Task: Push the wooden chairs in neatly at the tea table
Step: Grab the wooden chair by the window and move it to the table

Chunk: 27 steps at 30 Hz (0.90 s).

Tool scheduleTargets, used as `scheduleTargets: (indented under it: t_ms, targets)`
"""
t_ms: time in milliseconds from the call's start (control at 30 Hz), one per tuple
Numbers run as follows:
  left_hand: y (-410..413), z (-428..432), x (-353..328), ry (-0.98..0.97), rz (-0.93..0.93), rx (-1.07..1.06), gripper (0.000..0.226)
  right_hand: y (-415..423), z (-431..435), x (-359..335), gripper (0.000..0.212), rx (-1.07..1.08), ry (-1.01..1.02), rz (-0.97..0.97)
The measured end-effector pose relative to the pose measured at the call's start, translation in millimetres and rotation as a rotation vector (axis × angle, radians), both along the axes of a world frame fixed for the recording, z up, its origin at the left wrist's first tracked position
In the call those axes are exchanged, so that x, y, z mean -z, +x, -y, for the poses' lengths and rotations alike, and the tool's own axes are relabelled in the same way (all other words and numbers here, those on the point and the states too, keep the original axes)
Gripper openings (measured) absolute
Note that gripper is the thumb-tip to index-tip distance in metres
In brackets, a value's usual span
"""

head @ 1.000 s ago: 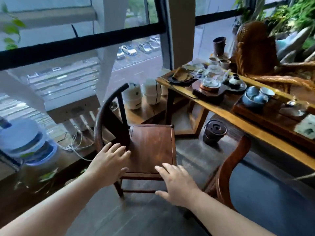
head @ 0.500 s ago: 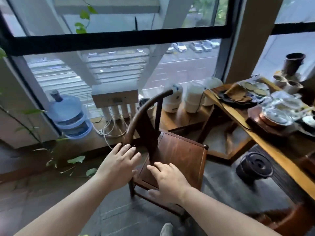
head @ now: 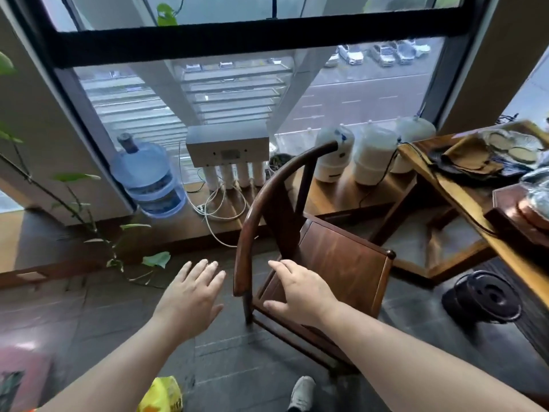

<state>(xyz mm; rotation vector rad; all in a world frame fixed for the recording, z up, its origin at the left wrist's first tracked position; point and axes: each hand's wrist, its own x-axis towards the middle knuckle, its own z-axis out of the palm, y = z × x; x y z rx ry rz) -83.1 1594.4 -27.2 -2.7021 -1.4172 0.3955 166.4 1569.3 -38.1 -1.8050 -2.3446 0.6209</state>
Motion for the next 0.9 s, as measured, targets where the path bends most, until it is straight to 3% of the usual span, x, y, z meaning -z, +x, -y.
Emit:
scheduleTargets:
  t_ms: [267,400,633,800,900]
  targets:
    - [29.7,-45.5,-4.1,-0.023,-0.029,0.022,0.071,-19.7,-34.0,11.3,0.084,0.029,-0.010,-0.041]
    - [46.4,-75.1,-7.9,-0.005,-0.068,0.052,0.069,-34.9,-56.2,10.8,0.084,0.187,-0.199,-0.237]
    - [71.6,-129.1,-15.6,-0.029,-0.321,0.174,0.071,-75.7,-101.8,36.6,0.080,0.532,-0.572,-0.528]
    - [97.1,-154.3,-12.9,-0.037,-0.409,0.313,0.067,-87.6,-103.5,50.6,0.065,0.653,-0.621,-0.639]
    - [110.4,-163.5,-8.5,-0.056,-0.474,0.408,0.064,-84.5,-96.5,52.6,0.067,0.629,-0.635,-0.631]
